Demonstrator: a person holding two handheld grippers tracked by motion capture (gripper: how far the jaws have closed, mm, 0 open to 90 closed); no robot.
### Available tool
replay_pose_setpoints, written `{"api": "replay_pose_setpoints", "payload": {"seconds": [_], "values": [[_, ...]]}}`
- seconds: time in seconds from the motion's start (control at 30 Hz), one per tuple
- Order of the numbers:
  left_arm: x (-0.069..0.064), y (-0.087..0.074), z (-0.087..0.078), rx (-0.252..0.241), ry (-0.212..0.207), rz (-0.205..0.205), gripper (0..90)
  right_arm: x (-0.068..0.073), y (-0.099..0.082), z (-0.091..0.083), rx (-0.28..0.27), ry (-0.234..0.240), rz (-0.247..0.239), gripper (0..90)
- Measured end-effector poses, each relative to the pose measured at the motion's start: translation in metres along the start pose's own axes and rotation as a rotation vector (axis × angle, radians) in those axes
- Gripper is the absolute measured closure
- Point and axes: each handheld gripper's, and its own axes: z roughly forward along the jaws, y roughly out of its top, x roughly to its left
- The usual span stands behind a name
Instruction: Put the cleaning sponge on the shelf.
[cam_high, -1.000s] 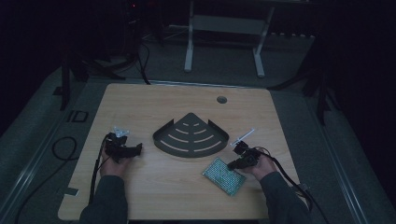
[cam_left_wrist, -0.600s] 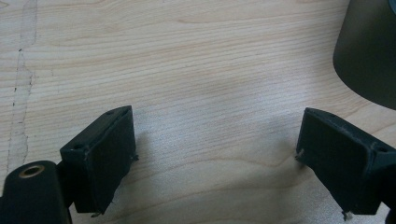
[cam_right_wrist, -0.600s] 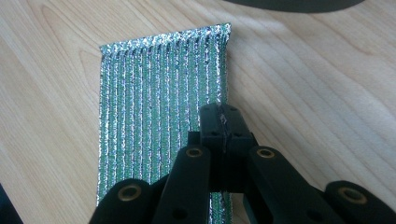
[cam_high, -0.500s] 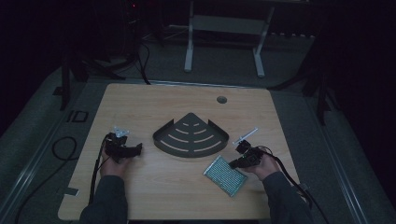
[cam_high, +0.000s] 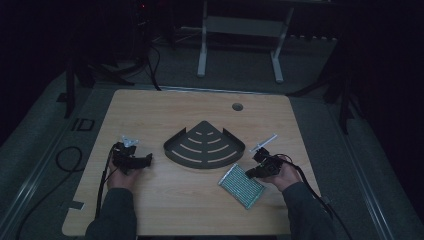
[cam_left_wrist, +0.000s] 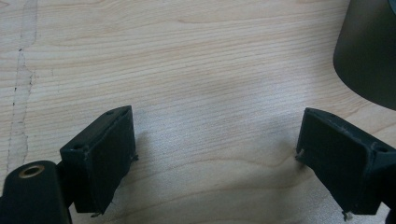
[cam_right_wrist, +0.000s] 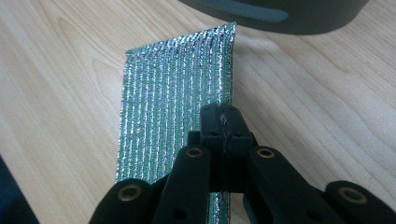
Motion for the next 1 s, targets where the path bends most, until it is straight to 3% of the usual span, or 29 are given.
{"api": "replay_pose_setpoints", "payload": {"seconds": [1.0], "values": [[0.000, 0.000, 0.000, 0.000, 0.000, 0.000, 11.9, -0.001, 0.015, -0.027, -0.051, -0.021, -0.024, 89.6]]}}
